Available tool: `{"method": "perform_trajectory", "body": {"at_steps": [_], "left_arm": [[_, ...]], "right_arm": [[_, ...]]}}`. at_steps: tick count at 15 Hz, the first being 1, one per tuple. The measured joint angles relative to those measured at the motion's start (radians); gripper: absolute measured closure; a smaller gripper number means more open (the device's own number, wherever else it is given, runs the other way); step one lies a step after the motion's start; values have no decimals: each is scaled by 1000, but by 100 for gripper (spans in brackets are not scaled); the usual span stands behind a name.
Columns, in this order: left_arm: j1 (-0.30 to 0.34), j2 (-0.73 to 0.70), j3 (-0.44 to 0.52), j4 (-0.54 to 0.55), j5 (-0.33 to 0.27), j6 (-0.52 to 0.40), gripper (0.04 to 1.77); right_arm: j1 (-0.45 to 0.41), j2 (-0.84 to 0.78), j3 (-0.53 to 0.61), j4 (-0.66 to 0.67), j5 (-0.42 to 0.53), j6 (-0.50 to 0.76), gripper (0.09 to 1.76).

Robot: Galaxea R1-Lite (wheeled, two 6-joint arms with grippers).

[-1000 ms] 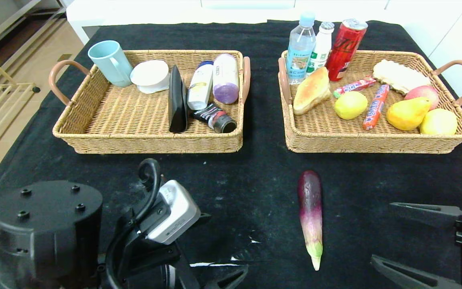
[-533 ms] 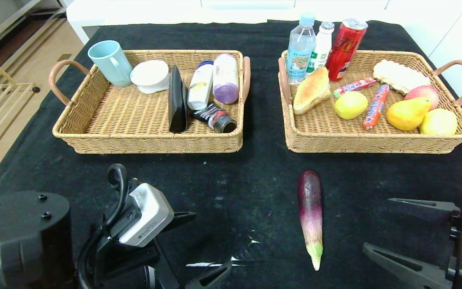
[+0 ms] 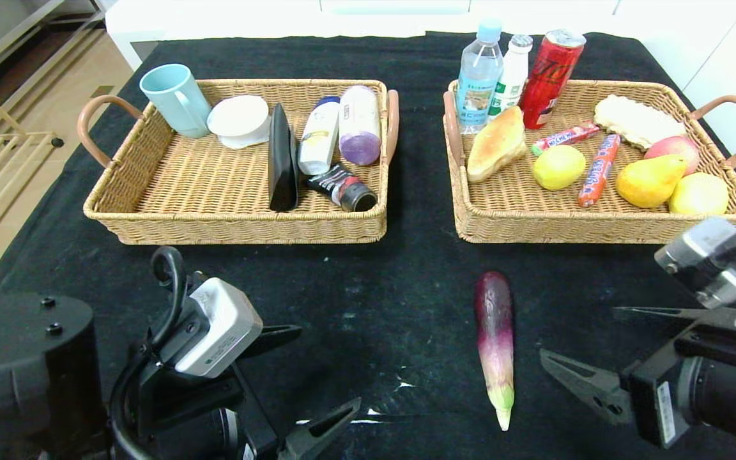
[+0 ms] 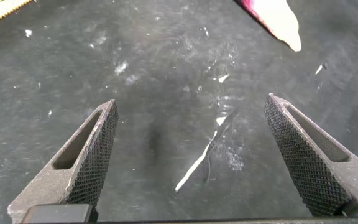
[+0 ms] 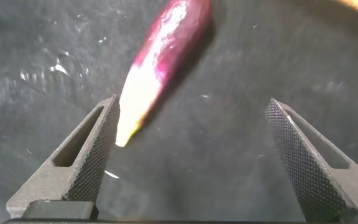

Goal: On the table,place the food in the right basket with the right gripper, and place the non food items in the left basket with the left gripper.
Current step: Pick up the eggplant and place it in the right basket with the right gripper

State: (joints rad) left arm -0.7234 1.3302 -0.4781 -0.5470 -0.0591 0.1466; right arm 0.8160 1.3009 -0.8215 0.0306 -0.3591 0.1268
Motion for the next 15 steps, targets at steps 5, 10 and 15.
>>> {"method": "perform_trajectory", "body": {"at_steps": [5, 10, 15], "left_arm": [[7, -31, -7, 1, 1, 4, 10], [7, -69, -15, 2, 1, 4, 10], [7, -83, -22, 3, 1, 4, 9]], "right_arm": [[65, 190, -192, 104, -128, 240, 14], [80, 342, -287, 105, -244, 286, 14], [76, 413, -300, 101, -258, 320, 14]]}}
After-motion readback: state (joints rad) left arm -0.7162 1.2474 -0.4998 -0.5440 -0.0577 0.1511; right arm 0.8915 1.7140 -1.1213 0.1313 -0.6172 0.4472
